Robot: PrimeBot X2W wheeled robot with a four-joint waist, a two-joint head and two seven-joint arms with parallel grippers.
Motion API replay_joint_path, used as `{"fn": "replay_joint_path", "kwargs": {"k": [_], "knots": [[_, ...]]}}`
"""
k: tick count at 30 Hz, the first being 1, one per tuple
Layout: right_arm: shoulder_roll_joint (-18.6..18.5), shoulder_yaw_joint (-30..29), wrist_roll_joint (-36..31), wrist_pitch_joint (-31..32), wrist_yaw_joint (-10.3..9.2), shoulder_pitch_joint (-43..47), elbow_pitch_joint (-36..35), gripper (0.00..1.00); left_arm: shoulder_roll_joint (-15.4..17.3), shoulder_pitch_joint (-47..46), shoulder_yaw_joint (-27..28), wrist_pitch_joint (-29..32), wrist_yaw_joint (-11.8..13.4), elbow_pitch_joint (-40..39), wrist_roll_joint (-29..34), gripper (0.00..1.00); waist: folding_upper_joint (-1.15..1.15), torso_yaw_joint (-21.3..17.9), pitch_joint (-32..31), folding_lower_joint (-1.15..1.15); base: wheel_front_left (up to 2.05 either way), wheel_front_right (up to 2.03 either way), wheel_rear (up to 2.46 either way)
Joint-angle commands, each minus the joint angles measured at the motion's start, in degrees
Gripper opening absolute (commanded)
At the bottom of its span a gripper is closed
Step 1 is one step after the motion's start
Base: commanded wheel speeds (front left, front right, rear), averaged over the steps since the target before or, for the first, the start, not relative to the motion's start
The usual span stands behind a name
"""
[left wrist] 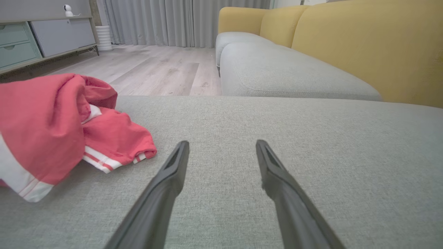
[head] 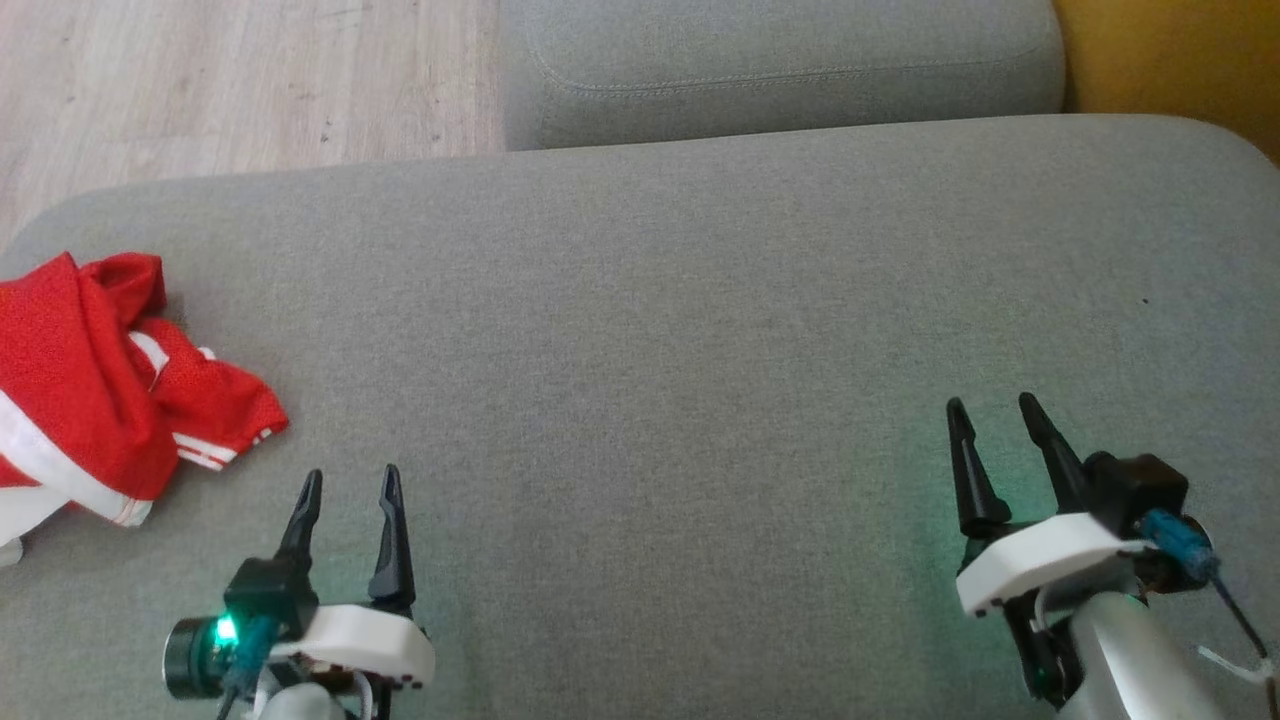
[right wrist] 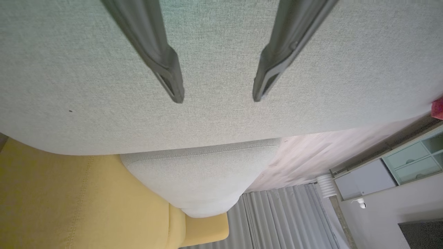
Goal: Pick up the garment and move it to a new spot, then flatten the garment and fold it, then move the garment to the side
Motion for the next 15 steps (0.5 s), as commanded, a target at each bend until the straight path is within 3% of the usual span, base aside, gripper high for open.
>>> {"fn": "replay_joint_path", "kwargs": {"k": [1, 15], "knots": [[0.12, 1.24, -1.63, -1.10, 0.44, -2.17, -1.32, 1.00, 0.34, -1.15, 1.55, -1.02, 0.51, -1.36, 1.56, 1.00, 0.00, -0.01, -0.08, 0.00, 0.00, 0.00, 0.00], [1.13, 0.00, -4.11, -1.80, 0.45, -1.03, -0.22, 1.00, 0.33, 0.85, 1.10, -1.73, 2.35, -1.58, 0.96, 1.00, 0.00, -0.22, -0.51, 0.00, 0.00, 0.00, 0.00]]}}
